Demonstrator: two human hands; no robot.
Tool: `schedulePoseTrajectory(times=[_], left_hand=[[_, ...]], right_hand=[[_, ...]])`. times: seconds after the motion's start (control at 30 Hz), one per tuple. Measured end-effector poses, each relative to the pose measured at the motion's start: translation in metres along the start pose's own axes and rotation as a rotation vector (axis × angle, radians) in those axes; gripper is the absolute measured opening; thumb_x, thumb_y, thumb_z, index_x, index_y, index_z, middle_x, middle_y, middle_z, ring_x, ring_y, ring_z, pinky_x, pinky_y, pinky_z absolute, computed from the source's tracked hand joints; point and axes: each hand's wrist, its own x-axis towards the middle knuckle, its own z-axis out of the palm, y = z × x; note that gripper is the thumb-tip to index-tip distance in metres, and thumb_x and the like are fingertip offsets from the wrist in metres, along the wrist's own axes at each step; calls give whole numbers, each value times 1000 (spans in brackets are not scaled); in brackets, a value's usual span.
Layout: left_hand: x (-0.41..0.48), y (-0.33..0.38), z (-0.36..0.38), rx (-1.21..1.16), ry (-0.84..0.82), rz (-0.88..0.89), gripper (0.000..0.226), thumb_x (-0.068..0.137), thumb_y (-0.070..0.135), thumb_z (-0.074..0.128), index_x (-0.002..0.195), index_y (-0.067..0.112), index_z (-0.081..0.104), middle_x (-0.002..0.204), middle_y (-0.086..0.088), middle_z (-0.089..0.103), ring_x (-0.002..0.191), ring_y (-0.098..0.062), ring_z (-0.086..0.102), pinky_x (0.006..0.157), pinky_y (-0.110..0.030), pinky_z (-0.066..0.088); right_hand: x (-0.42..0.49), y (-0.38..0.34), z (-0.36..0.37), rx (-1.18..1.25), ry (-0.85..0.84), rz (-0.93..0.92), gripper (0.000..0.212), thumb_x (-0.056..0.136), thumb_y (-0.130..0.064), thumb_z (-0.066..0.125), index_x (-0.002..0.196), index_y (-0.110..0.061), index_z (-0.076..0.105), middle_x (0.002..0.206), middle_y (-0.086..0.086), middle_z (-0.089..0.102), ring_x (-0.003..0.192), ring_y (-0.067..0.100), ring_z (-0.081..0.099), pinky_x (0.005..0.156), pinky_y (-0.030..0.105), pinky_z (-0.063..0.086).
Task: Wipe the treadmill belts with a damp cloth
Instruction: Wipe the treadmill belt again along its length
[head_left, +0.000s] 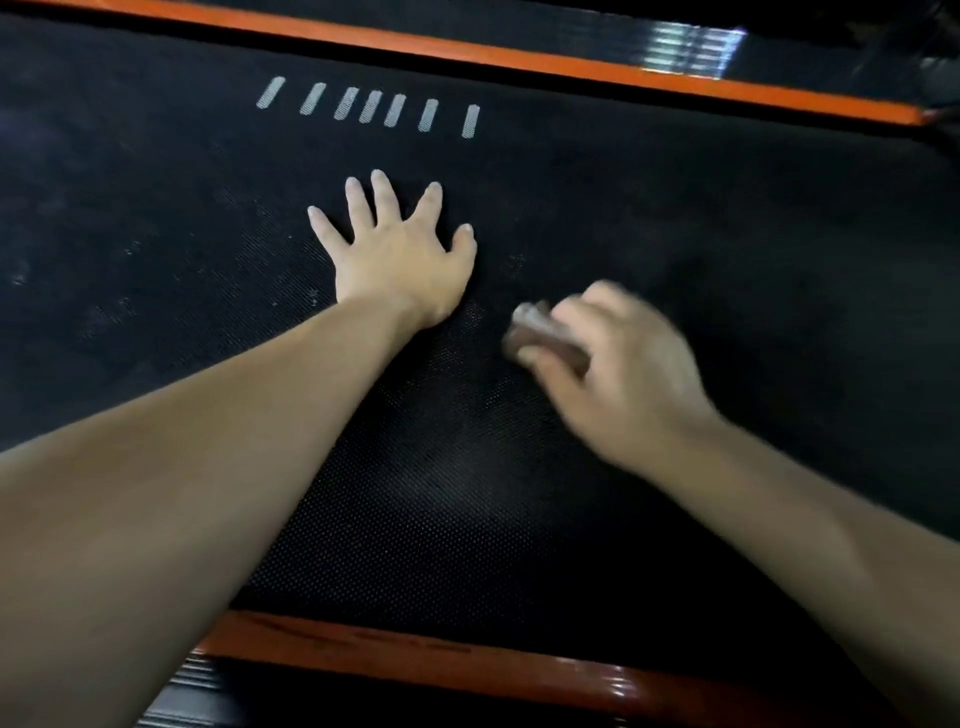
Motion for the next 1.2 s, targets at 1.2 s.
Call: schedulePoseTrajectory(times=[1.2], left_hand=[[-9, 50, 6, -41, -8, 141, 64, 103, 61, 25, 160, 33, 24, 172, -17, 4, 159, -36, -6, 123, -63, -9]], right_hand=[[-4, 45, -16, -55, -38, -84, 34, 95, -52, 52, 88, -19, 56, 83, 1, 50, 72, 28, 55, 63, 37, 43]])
